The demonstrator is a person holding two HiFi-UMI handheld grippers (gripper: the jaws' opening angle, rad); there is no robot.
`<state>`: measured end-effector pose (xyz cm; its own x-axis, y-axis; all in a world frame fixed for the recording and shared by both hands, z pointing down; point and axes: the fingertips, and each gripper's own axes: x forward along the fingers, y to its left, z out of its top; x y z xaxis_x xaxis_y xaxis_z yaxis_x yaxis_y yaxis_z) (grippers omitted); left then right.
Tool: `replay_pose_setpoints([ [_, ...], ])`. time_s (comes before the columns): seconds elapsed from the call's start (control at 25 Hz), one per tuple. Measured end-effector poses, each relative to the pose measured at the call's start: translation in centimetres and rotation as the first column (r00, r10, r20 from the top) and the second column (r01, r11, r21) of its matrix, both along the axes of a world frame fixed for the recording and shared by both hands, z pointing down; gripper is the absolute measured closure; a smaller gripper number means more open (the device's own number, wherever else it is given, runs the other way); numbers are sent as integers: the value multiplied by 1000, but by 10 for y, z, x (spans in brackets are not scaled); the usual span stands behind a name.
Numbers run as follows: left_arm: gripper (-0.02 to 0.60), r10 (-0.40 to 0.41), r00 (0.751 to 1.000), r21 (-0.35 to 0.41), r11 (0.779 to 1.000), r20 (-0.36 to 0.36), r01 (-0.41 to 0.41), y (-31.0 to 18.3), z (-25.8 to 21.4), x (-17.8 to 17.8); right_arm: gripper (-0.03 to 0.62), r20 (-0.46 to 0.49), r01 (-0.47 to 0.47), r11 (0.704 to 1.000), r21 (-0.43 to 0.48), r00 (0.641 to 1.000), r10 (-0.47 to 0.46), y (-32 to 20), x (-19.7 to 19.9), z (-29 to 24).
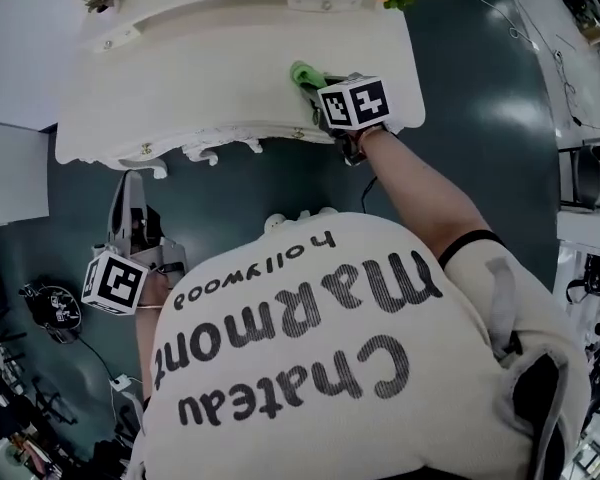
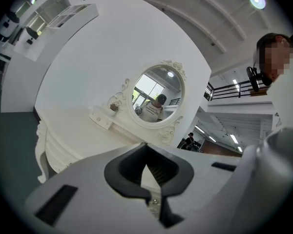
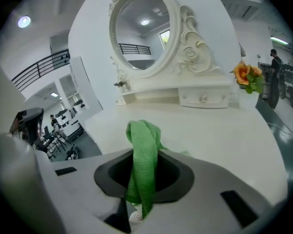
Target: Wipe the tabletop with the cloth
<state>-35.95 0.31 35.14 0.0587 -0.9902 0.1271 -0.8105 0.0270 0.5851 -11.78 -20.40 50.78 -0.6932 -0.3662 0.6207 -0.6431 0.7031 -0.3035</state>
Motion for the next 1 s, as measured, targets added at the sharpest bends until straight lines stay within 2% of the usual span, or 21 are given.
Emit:
replay_pose_setpoints([
  [0.08,575,-7,999,-11,1000,43,8,9,1,-20,503,-10,16,1000,-20,1000,-17,7,-22,7],
  [0.16,575,-16,999,-12,1000,48,17,13,2,-37,503,-23,24,999,-31,999,-25,12,-40,12],
  [0.36,575,-21,1000,-19,1000,16,21,18,10,-67,503,-96,118,993,-19,988,-120,24,-75,27],
  [0.44,575,-19,1000,-3,1000,-18,19,16,10,-73,503,-108,135,991,-2,985,-134,25,-79,30],
  [0.52,575,-7,1000,3,1000,-22,7,11,10,-77,505,-105,133,991,-5,986,-133,24,-79,31],
  [0.64,575,26,1000,-2,1000,-13,-26,3,14,-79,507,-111,118,993,-13,987,-119,23,-77,31],
  [0.84,575,61,996,13,998,-59,-60,-10,20,-67,507,-127,116,993,12,985,-113,23,-78,31],
  [1.0,574,96,994,-3,995,-45,-96,-20,24,-54,508,-122,116,993,11,986,-114,23,-77,31],
])
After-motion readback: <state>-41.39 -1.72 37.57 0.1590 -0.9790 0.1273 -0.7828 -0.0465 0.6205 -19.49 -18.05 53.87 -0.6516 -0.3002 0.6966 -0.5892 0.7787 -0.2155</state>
